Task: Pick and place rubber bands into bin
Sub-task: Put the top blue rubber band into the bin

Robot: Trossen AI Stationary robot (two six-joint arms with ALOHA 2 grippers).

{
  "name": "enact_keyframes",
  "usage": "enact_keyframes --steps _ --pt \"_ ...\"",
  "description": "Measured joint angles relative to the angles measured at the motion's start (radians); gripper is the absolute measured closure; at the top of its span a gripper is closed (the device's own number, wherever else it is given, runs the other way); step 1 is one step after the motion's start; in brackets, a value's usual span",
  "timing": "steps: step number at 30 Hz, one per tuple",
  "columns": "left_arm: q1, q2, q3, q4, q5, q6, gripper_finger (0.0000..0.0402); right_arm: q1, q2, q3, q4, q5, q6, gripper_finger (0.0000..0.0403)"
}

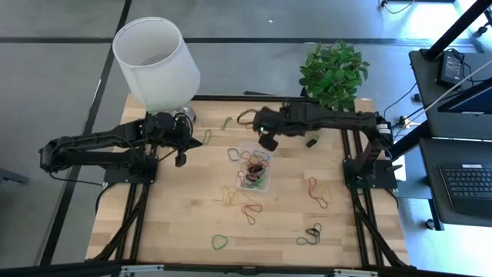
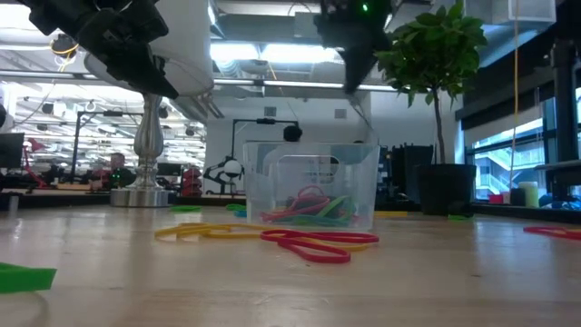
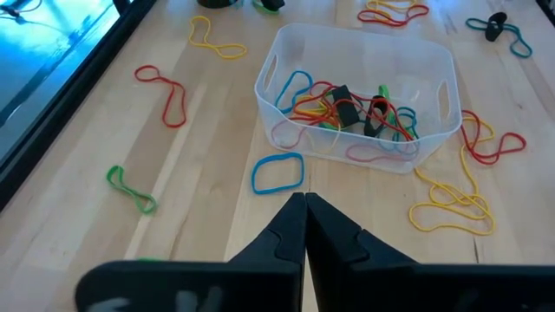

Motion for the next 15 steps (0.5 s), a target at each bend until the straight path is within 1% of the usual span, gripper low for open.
enact_keyframes --steps 5,12,15 --pt "0.000 0.000 0.000 0.000 0.000 0.000 0.0398 0.090 0.000 0.000 0.102 -0.003 0.092 0.0403" --pt "0.000 0.000 0.000 0.000 0.001 0.000 0.0399 0.192 0.006 0.000 0.241 -0.009 0.295 0.0403" --pt "0.000 0.000 0.000 -0.001 0.001 0.000 0.0400 0.221 0.014 0.000 0.257 -0.011 0.396 0.0403"
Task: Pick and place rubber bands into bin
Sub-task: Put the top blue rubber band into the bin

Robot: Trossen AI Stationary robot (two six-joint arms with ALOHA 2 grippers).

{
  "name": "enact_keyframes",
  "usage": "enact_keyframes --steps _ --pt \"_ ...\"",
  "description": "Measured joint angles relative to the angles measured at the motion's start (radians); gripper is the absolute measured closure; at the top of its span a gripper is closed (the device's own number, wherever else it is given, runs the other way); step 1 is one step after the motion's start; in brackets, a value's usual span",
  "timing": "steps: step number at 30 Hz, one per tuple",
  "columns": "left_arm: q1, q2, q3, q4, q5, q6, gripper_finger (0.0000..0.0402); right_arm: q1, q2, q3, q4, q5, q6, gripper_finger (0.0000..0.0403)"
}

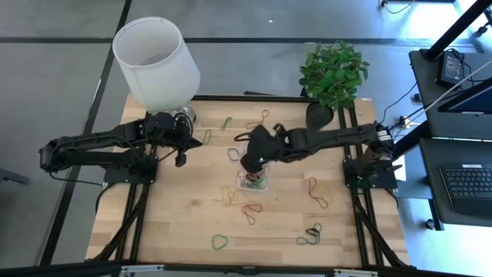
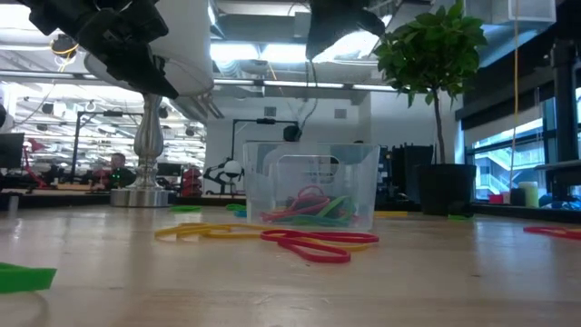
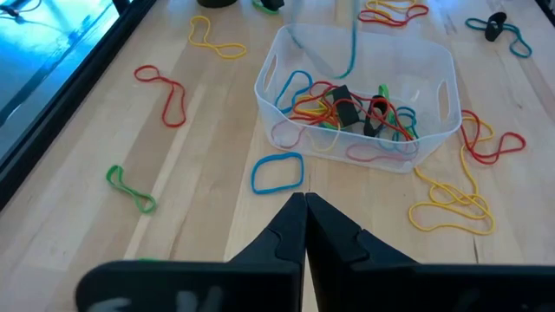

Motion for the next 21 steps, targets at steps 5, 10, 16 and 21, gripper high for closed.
enact_keyframes --steps 5,10,16,21 --pt "0.000 0.000 0.000 -0.005 0.000 0.000 0.0396 0.038 0.043 0.001 0.025 0.000 0.149 0.0403" --pt "0.000 0.000 -0.001 -0.011 0.001 0.000 0.0399 0.070 0.126 0.001 0.039 -0.065 0.274 0.0403" --pt "0.000 0.001 -0.001 -0.030 0.003 0.000 0.0397 0.089 0.223 0.001 0.045 -0.127 0.374 0.0403" --pt "0.000 0.001 -0.001 -0.031 0.004 0.000 0.0397 0.089 0.286 0.000 0.035 -0.185 0.412 0.0403"
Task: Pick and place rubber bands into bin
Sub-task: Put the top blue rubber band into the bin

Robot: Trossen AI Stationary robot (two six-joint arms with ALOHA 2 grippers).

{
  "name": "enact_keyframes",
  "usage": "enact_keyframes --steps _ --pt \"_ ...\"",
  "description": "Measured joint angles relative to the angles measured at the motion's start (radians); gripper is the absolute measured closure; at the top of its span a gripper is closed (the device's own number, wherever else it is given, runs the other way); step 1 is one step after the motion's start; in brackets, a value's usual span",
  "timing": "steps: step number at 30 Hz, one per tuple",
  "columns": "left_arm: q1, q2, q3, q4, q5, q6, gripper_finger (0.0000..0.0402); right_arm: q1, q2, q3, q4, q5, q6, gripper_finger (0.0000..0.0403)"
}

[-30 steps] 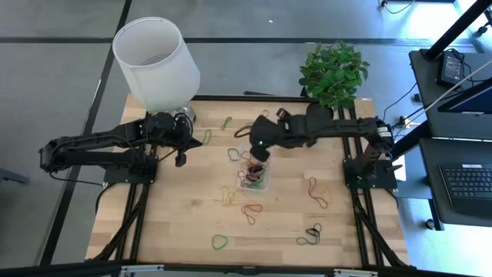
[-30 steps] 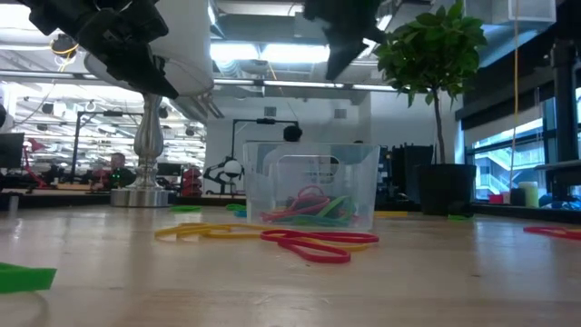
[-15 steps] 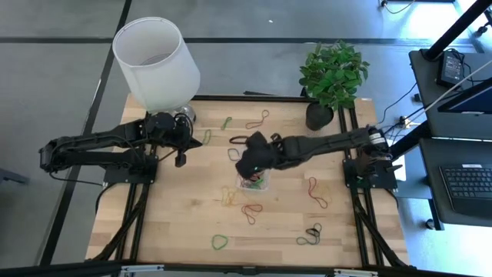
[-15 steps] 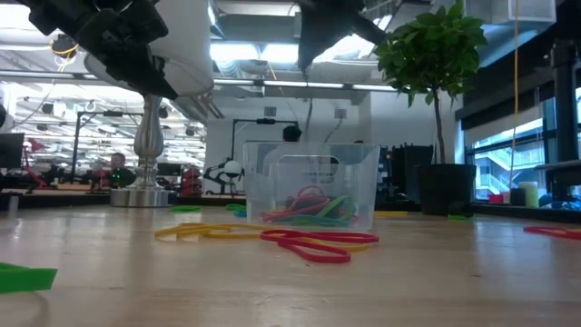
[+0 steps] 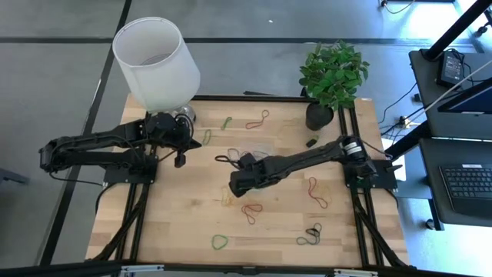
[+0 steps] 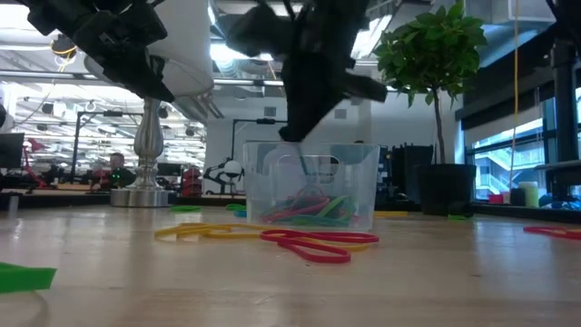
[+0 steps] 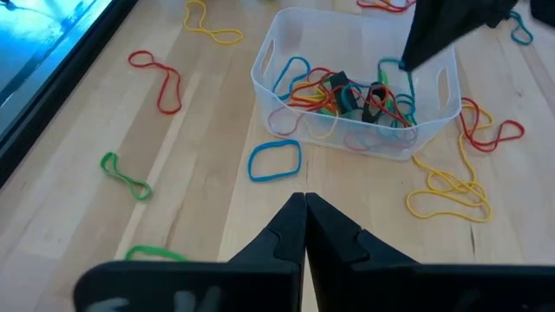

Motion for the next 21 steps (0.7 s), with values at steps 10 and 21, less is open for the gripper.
enact_keyframes --steps 10,21 --pt "0.000 0.000 0.000 -0.006 0.000 0.000 0.0396 -0.013 0.042 -0.001 -0.009 -0.147 0.005 0.0365" --pt "0.000 0.000 0.000 -0.050 0.000 0.000 0.0398 -0.009 -0.018 0.000 -0.083 -0.148 0.029 0.0290"
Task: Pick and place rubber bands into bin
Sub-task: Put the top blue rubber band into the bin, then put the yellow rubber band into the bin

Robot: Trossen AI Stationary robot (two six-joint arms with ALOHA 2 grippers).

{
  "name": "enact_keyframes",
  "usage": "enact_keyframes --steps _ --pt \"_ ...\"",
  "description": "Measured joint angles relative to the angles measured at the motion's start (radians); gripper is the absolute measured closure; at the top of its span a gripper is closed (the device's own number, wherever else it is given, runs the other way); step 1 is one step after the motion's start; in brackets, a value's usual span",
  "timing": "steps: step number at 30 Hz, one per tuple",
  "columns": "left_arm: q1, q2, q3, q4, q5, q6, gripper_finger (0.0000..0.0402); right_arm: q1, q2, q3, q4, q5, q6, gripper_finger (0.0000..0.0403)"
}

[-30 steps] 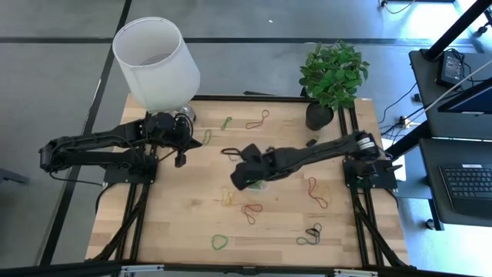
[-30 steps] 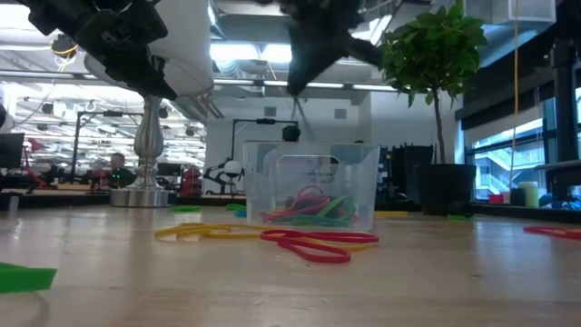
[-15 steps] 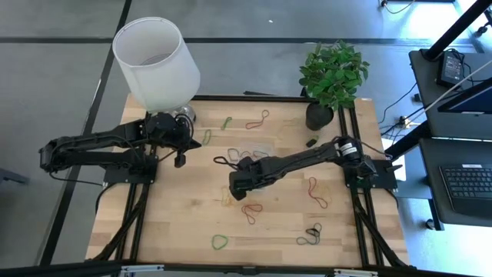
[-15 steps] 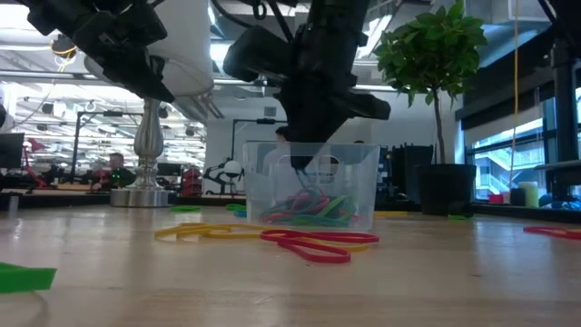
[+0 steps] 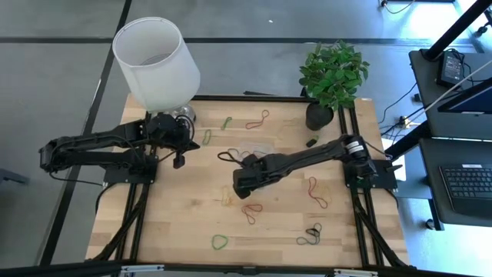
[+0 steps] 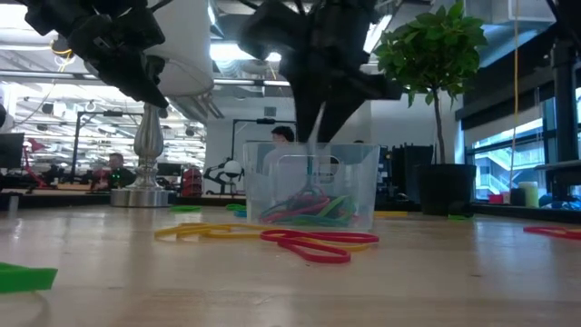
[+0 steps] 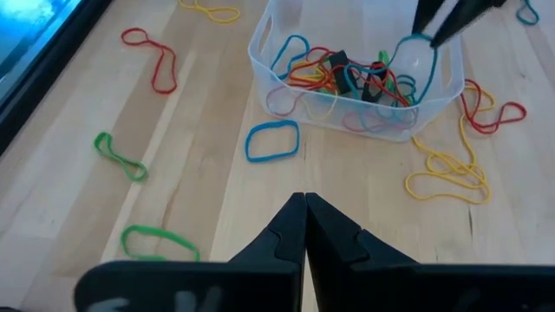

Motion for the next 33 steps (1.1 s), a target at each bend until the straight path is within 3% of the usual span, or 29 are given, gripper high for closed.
enact_keyframes --steps 11,20,23,27,33 --pt "-0.082 0.061 0.000 -0.022 -0.007 0.050 0.0400 -0.009 -0.045 0.000 -0.091 0.003 -0.135 0.0235" --pt "-0.249 0.200 0.044 -0.031 -0.141 -0.080 0.0400 -0.018 -0.051 0.000 -0.203 0.005 -0.289 0.0213" --pt "-0.318 0.256 0.099 -0.029 -0.199 -0.129 0.0400 0.006 -0.084 -0.010 -0.264 0.059 -0.341 0.0221" --pt "-0.407 0.343 0.185 -0.039 -0.278 -0.197 0.0399 0.047 -0.210 -0.133 -0.239 0.079 -0.366 0.0239" --pt "-0.506 0.509 0.312 -0.069 -0.337 -0.276 0.0398 0.131 -0.548 -0.534 -0.020 0.083 -0.222 0.0255"
